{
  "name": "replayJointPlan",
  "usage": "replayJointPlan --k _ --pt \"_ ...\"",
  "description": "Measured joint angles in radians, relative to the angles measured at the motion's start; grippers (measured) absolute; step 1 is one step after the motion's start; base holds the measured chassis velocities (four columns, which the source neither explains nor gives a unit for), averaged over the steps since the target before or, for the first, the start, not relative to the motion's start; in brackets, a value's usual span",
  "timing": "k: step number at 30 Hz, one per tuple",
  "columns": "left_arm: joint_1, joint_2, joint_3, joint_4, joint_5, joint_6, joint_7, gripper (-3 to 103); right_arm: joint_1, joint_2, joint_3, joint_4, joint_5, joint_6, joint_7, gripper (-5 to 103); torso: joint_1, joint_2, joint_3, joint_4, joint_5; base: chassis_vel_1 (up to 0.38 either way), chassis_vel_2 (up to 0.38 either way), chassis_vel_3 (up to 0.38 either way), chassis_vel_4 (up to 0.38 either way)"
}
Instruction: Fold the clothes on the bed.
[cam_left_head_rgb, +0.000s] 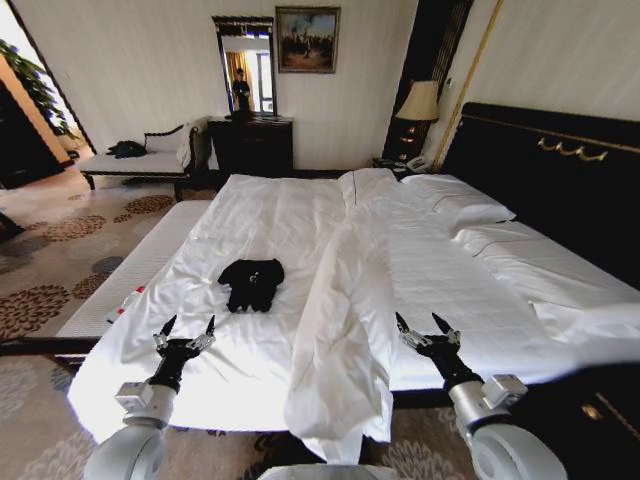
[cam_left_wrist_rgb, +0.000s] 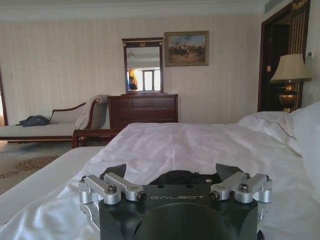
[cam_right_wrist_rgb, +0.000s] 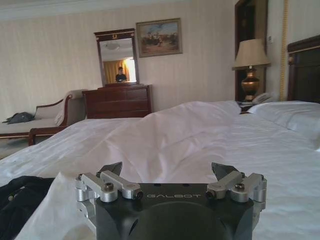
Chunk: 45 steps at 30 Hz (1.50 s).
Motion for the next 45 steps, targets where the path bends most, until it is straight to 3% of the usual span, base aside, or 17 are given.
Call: replayJointPlan --k 10,14,24,30,37,43,45 --pt "-0.010 -0.003 0.002 0.024 -0.001 -0.002 0.000 100 -0.077 0.017 -0.087 0.066 -0.084 0.010 -0.018 100 0.001 0.000 0.000 0.0001 0.0000 -0.117 0.125 0.111 -0.108" --pt "-0.020 -0.005 0.002 0.037 -0.002 -0.003 0.001 100 -0.182 0.027 -0.183 0.071 -0.220 -0.038 -0.023 100 -0.001 0.000 0.000 -0.0001 0.0001 0.000 0.000 0.000 0.000" --pt "-0.019 -0.005 -0.025 0.044 -0.022 -0.006 0.009 100 -0.283 -0.017 -0.262 0.071 -0.318 -0.110 -0.030 100 0.000 0.000 0.000 0.0000 0.0000 0.000 0.000 0.000 0.000" --pt "-0.007 -0.009 -0.040 0.048 -0.027 -0.012 0.012 100 -0.254 -0.061 -0.227 0.071 -0.207 -0.168 -0.013 100 0.000 0.000 0.000 0.0000 0.0004 0.000 0.000 0.000 0.000" --pt "-0.016 -0.011 -0.024 0.050 -0.008 -0.012 0.012 100 -0.166 -0.187 -0.207 0.070 0.042 -0.291 0.048 100 0.000 0.000 0.000 0.0001 0.0002 0.000 0.000 0.000 0.000" --pt "-0.025 -0.012 -0.016 0.049 0.003 -0.008 0.010 100 -0.099 -0.251 -0.195 0.070 0.127 -0.323 0.078 99 0.000 0.000 0.000 0.0002 0.0005 0.000 0.000 0.000 0.000" --pt "-0.026 -0.011 -0.018 0.053 0.003 -0.007 0.009 100 -0.093 -0.254 -0.208 0.069 0.136 -0.328 0.082 90 0.000 0.000 0.000 0.0000 0.0004 0.000 0.000 0.000 0.000"
